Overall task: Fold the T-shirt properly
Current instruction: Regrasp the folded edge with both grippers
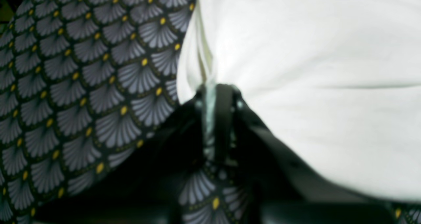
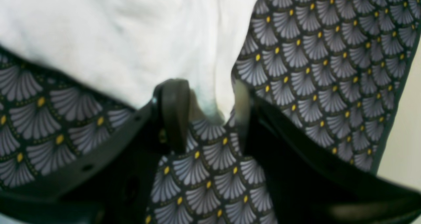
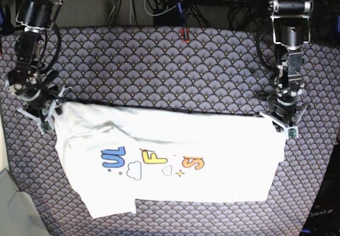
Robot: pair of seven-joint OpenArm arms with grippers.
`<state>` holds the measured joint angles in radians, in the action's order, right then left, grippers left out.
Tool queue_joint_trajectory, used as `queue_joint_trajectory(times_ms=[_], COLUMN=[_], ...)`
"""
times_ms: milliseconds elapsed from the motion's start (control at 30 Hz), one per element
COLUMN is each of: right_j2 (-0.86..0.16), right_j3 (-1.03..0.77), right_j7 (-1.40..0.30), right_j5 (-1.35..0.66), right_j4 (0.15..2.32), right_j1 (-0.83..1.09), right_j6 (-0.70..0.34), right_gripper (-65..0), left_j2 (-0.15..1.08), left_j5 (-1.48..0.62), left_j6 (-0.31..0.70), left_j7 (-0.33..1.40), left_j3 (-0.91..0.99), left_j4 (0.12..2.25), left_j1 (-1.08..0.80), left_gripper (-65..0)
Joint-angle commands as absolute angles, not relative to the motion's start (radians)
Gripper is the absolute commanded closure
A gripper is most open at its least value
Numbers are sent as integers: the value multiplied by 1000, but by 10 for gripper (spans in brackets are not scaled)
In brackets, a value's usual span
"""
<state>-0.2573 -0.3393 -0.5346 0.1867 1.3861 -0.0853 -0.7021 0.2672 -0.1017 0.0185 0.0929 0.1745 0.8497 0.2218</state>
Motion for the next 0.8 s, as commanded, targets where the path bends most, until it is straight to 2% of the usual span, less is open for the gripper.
queue_joint_trajectory(times_ms=[0, 600, 667, 767], right_j2=[-272, -268, -268, -268], right_j3=[-343, -337, -337, -337], right_j7=[-516, -516, -516, -516], right_j5=[177, 177, 177, 177], right_j4=[1399, 1320, 1320, 1320], right_j1=[-102, -102, -102, -102], right_j6=[-698, -698, -698, -698], right_gripper=[-244, -235, -204, -81], left_j2=[283, 288, 288, 288], left_j5=[-94, -94, -93, -93], left_j6=[2, 2, 2, 2], left_j7=[137, 143, 143, 143], left_j3=[177, 177, 177, 177], left_j4=[849, 855, 862, 862], left_j1=[225, 214, 208, 208], left_gripper=[-4, -4, -4, -4])
